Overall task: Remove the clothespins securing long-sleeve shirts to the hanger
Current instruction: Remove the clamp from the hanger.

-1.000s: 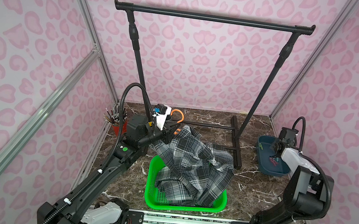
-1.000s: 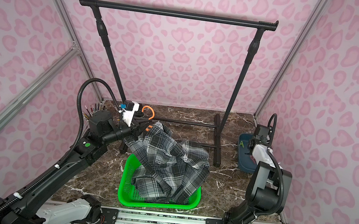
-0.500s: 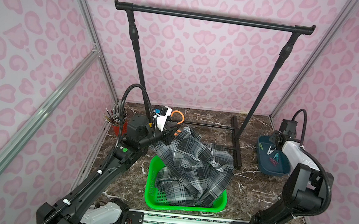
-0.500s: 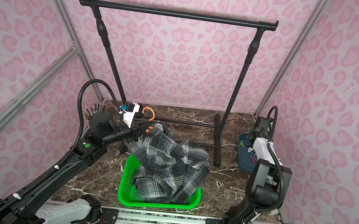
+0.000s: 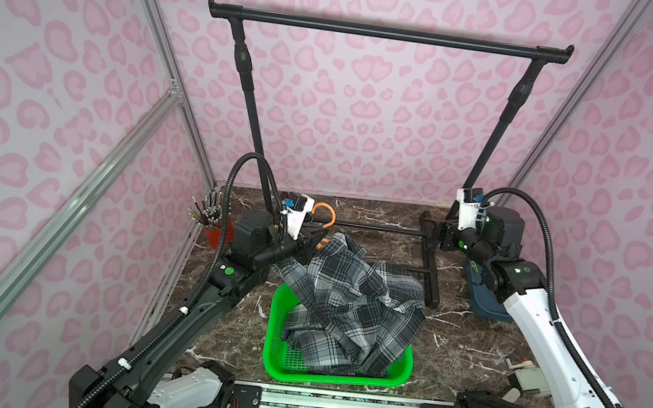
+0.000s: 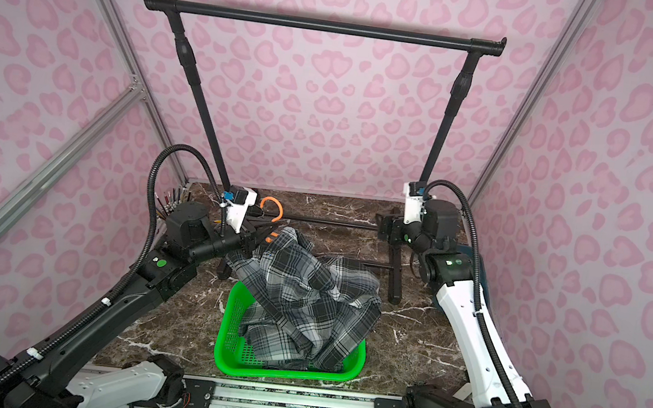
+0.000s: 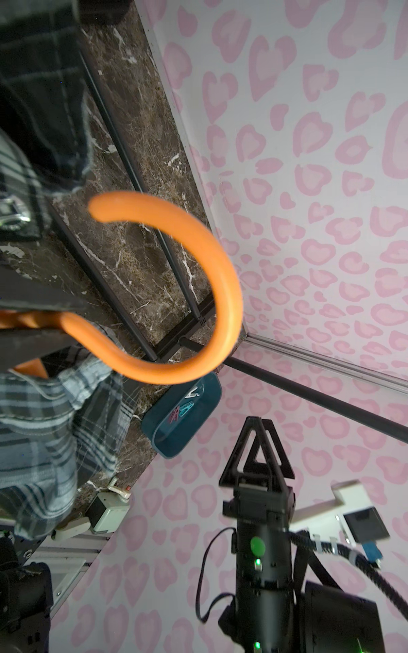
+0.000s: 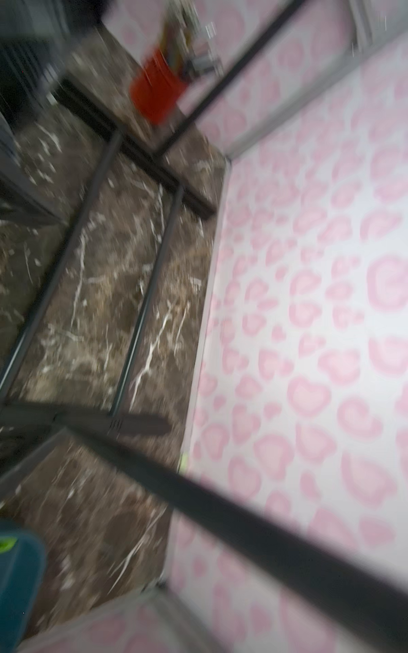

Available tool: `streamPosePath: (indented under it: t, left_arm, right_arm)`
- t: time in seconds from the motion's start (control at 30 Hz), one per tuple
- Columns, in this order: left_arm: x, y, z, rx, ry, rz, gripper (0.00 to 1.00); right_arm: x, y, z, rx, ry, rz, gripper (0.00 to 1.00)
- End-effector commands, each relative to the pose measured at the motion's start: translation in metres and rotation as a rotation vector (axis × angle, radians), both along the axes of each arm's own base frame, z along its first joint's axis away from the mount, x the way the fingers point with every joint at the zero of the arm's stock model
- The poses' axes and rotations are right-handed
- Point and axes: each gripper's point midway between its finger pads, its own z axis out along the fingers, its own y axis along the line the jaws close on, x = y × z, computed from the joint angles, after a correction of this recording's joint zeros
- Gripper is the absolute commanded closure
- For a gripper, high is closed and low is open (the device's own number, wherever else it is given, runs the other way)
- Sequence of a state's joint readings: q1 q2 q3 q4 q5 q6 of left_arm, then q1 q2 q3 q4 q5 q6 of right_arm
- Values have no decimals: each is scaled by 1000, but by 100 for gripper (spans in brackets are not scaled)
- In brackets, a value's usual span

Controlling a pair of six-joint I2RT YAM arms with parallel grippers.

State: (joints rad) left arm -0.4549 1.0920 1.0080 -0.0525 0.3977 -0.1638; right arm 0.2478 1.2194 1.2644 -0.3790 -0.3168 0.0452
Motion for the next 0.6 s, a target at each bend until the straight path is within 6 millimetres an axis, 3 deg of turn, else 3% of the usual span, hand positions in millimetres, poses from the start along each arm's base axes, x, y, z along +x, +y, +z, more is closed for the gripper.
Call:
streamPosePath:
  t: [0.0, 0.13, 0.23, 0.4, 0.57]
  left_arm:
    - [2, 0, 6, 5, -28, 3, 97]
    - [2, -1, 5, -2, -23, -2, 97]
    - [3, -2, 6, -7, -21, -4, 97]
    - [4, -3, 6, -8, -19, -7, 97]
    - [4, -5, 5, -18, -12, -15, 97]
  right_arm:
    - [-42, 61, 4, -28, 29, 296, 7]
    - [-72, 115, -3, -122, 91, 522, 10]
    - [-96, 150, 5, -98, 87, 685, 12]
    - [-116, 178, -5, -127, 118, 787, 17]
    - [-111, 200, -30, -171, 174, 772, 22]
